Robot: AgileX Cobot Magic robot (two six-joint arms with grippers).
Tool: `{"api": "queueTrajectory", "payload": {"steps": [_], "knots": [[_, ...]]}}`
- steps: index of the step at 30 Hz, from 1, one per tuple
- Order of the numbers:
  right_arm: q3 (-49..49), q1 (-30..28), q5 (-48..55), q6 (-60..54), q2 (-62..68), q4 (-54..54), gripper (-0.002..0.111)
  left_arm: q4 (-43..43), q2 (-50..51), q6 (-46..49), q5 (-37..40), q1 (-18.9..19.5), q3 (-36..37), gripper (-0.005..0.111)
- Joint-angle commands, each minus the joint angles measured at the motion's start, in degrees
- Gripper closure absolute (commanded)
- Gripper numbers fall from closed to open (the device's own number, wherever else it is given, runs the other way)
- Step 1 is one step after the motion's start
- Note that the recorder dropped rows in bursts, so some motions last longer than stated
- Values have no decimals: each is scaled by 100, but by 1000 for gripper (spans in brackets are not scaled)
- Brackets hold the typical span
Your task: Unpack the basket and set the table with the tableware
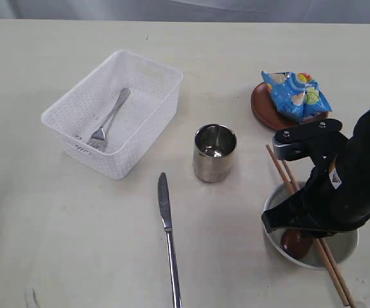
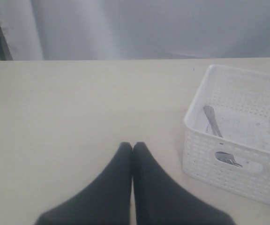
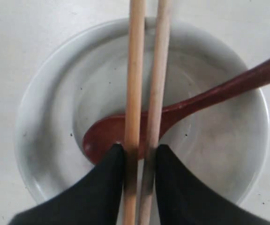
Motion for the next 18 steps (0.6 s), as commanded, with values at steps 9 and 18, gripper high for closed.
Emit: {"api": "queueTrajectory", "payload": {"steps": [9, 18], "knots": [[17, -39, 132, -40, 2, -11, 76, 26, -19, 4, -28, -41, 11, 107], [-409, -39, 655, -115, -10, -34, 46, 26, -19, 4, -28, -41, 11, 107]]}}
